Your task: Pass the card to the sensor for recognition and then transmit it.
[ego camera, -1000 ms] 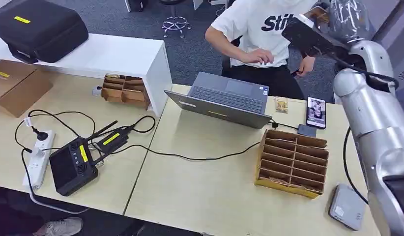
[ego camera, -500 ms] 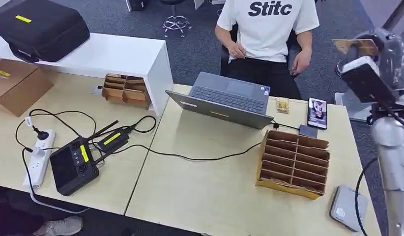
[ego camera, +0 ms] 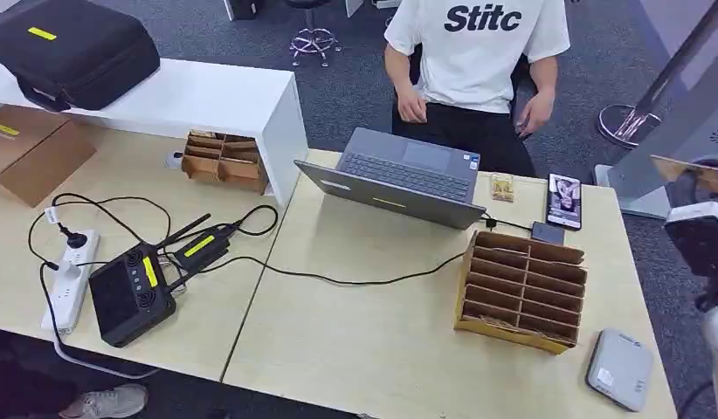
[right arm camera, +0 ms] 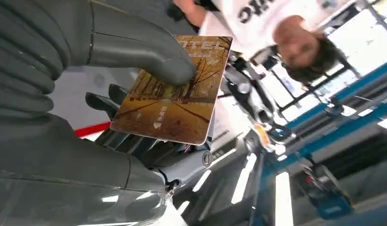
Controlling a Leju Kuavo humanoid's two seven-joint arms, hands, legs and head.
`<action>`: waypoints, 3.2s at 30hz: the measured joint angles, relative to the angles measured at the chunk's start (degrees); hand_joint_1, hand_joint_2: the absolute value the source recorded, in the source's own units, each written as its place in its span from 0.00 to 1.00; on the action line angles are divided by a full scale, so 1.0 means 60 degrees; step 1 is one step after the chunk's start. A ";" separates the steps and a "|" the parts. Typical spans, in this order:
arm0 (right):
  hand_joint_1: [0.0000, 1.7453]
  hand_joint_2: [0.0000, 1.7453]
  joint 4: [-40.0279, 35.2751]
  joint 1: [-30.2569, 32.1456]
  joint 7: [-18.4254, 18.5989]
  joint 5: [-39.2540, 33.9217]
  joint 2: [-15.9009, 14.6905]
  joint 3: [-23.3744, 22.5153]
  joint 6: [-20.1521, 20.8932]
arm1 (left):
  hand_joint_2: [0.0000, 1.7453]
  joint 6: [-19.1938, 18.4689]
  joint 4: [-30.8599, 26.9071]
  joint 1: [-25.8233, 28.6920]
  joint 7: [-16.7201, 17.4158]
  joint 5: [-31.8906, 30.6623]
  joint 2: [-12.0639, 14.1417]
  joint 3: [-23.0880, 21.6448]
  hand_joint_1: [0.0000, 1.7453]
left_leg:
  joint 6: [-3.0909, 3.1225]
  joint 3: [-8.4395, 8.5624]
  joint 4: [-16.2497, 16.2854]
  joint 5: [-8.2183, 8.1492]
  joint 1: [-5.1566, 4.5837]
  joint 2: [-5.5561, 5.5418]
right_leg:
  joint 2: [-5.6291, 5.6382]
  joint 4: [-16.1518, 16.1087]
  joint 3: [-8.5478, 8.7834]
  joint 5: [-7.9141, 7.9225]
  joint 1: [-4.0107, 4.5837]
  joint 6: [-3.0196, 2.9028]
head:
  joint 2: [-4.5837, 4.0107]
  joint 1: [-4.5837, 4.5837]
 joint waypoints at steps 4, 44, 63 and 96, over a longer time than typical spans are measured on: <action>1.00 1.00 0.0233 0.0786 0.0004 -0.0138 -0.0211 -0.0538 0.0383 | 1.00 0.0044 0.0000 0.0062 -0.0058 0.0080 0.0000 0.0164 0.00 | 0.0001 -0.0001 0.0000 -0.0001 0.0000 0.0000 | 0.0000 -0.0001 -0.0002 -0.0001 0.0000 0.0001 | 0.0000 0.0000; 1.00 1.00 0.3800 0.1680 -0.0404 -0.2189 -0.3286 -0.1322 0.5913 | 1.00 -0.0113 0.0000 0.0182 -0.0168 0.0160 0.0095 0.0619 0.00 | 0.0009 -0.0006 0.0000 -0.0007 -0.0005 0.0004 | 0.0002 -0.0003 -0.0006 -0.0003 -0.0006 0.0004 | 0.0000 0.0000; 1.00 1.00 0.4324 0.1649 -0.0452 -0.2495 -0.4251 0.0184 0.7147 | 1.00 -0.0226 0.0000 0.0122 -0.0073 -0.0190 0.0164 0.0619 0.00 | 0.0010 -0.0005 -0.0001 -0.0012 -0.0005 0.0014 | 0.0011 -0.0003 -0.0004 -0.0004 -0.0007 0.0006 | 0.0000 -0.0004; 1.00 1.00 0.4003 0.0005 0.0087 -0.2295 -0.4091 0.4175 0.6939 | 1.00 -0.0222 0.0000 -0.0017 0.0102 -0.0652 0.0200 0.0615 0.00 | 0.0011 -0.0007 0.0000 -0.0012 -0.0006 0.0008 | 0.0006 -0.0003 -0.0002 -0.0005 -0.0007 0.0007 | 0.0000 0.0000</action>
